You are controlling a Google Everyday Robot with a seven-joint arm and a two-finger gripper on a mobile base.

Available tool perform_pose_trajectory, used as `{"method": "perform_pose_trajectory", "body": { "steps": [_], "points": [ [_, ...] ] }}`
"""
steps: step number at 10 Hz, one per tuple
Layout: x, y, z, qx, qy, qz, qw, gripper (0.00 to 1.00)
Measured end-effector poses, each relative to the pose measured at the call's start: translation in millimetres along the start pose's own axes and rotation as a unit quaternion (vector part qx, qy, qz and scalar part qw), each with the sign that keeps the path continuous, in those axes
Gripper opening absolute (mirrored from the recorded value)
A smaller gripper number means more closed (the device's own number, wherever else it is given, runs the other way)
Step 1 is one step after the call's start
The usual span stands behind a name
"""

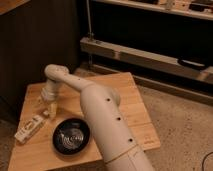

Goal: Place the bottle in the ceramic bowl

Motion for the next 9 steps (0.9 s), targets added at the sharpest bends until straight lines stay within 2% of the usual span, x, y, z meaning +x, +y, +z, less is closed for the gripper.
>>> {"method": "perform_pose_trajectory", "body": {
  "steps": [6, 9],
  "points": [
    [1.3, 1.0, 5.2, -0.002, 0.023, 0.004, 0.9997, 0.8],
    [-2.5, 1.6, 7.1, -0.004, 0.025, 0.001, 0.9997, 0.8]
  ]
}}
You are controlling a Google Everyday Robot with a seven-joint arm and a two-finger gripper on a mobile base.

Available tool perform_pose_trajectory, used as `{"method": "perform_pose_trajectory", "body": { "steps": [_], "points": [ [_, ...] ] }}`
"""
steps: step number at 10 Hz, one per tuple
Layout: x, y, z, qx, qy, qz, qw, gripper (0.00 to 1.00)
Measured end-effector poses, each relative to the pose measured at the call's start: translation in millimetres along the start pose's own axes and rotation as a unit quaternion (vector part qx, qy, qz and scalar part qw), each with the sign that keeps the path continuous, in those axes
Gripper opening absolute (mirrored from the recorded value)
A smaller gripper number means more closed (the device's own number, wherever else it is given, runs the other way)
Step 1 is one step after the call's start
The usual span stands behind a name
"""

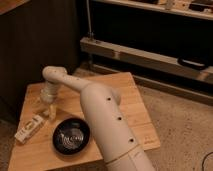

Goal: Place the bottle in the ceramic bowl

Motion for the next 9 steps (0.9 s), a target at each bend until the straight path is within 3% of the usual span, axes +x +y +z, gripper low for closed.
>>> {"method": "perform_pose_trajectory", "body": {
  "steps": [9],
  "points": [
    [-32, 7, 5, -0.012, -0.022, -0.024, 0.9994, 0.8]
  ]
}}
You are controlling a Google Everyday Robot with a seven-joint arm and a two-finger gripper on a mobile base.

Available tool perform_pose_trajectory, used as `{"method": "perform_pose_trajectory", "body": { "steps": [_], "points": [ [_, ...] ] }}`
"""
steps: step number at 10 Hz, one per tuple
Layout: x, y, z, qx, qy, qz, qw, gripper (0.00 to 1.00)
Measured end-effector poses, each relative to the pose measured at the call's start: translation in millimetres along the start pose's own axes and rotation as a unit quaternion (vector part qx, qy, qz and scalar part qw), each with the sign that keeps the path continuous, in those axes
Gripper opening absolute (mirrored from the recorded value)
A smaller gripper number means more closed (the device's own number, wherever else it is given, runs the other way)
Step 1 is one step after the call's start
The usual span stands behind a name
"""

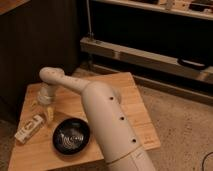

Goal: Place the bottle in the ceramic bowl

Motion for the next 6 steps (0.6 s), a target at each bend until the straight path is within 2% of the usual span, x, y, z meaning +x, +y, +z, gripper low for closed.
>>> {"method": "perform_pose_trajectory", "body": {
  "steps": [6],
  "points": [
    [-14.9, 2.0, 10.0, -0.006, -0.006, -0.008, 0.9999, 0.8]
  ]
}}
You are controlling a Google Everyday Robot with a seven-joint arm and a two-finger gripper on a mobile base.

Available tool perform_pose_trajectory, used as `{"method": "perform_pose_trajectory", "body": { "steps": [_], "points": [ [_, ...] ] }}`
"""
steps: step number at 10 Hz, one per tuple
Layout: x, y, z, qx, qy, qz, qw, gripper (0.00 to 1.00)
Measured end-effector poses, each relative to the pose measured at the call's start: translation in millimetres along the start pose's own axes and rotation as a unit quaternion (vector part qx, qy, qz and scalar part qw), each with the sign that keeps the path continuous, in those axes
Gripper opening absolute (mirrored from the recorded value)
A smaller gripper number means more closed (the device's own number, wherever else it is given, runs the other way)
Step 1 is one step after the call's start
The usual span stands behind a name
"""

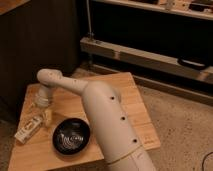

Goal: Place the bottle in the ceramic bowl

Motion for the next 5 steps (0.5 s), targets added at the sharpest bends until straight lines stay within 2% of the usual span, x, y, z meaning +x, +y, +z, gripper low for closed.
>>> {"method": "perform_pose_trajectory", "body": {
  "steps": [4, 5],
  "points": [
    [-6, -1, 12, -0.007, 0.007, -0.002, 0.9999, 0.8],
    [-7, 0, 15, -0.01, 0.009, -0.002, 0.9999, 0.76]
  ]
}}
